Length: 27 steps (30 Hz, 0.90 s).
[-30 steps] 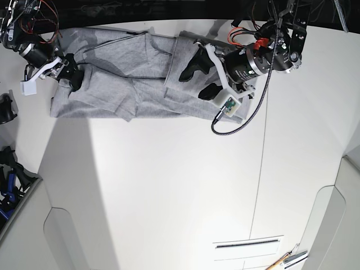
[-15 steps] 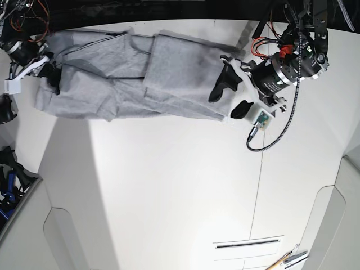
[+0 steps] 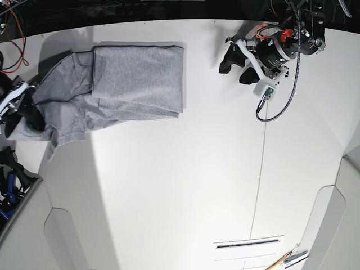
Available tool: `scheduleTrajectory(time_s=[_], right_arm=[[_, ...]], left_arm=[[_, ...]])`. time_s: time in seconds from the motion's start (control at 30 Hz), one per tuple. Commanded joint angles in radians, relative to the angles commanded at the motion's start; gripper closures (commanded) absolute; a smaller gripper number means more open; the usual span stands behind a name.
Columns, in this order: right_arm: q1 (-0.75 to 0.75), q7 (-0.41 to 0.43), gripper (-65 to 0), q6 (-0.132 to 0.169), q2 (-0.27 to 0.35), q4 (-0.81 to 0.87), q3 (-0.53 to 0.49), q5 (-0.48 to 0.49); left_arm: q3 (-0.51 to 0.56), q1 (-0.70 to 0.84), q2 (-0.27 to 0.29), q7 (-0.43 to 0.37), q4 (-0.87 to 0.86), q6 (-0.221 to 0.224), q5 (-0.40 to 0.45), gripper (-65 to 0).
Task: Fold the T-shirt properly
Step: 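Fold the strip end with the right gripper over the folded stack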
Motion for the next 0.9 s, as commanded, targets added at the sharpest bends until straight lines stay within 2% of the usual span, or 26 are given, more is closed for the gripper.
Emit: scheduleTrajectory(time_s=[0.13, 0.2, 0.23, 0.27, 0.3, 0.4, 0.57, 0.63, 0.7, 0.8, 0.9], right_arm=[[-0.001, 0.026, 0.0, -0.004, -0.103, 0.062, -0.347, -0.173], [-0.001, 0.058, -28.7, -0.023, -0.137, 0.031, -0.536, -0.285], [0.000, 0.087, -38.3, -0.023, -0.145, 0.008, -0.623, -0.330], [0.002, 0.121, -41.8, -0.031, -0.147, -0.013, -0.702, -0.374], [0.005, 0.155, -41.8, -0.039, -0.147, -0.030, -0.767, -0.418], [0.005, 0.200, -41.8, -0.060, -0.147, -0.039, -0.871, -0.508], [0.006, 0.200, -41.8, -0.060, -0.153, -0.020, -0.862, -0.506], [0.006, 0.199, -41.7, -0.064, -0.153, -0.005, -0.826, -0.507], [0.006, 0.180, -41.5, -0.064, -0.153, 0.008, -0.763, -0.506], [0.003, 0.071, -41.5, -0.063, -0.152, 0.021, -0.642, -0.488], [-0.010, -0.033, -41.5, -0.047, -0.129, 0.024, -0.552, -0.358]], left_arm=[[0.000, 0.000, -0.001, 0.002, -0.044, -0.001, -0.004, -43.4], [0.000, 0.000, -0.001, 0.005, -0.045, 0.000, -0.004, -43.4], [0.000, -0.003, 0.000, 0.005, -0.045, 0.000, -0.005, -43.4], [0.000, -0.004, 0.000, 0.004, -0.045, 0.000, -0.005, -43.4], [0.000, -0.005, 0.000, 0.005, -0.044, 0.000, -0.006, -43.4], [0.000, -0.005, -0.001, 0.016, -0.044, 0.000, -0.006, -43.4], [0.000, -0.005, -0.004, 0.042, -0.044, -0.006, -0.030, -43.4], [0.000, -0.004, -0.003, 0.069, -0.036, -0.058, -0.089, -43.4], [0.000, -0.005, -0.003, 0.078, -0.020, -0.074, -0.137, -43.4], [0.000, -0.005, -0.003, 0.079, 0.001, -0.073, -0.143, -43.4], [0.000, -0.005, -0.003, 0.074, 0.002, -0.073, -0.143, -43.4]])
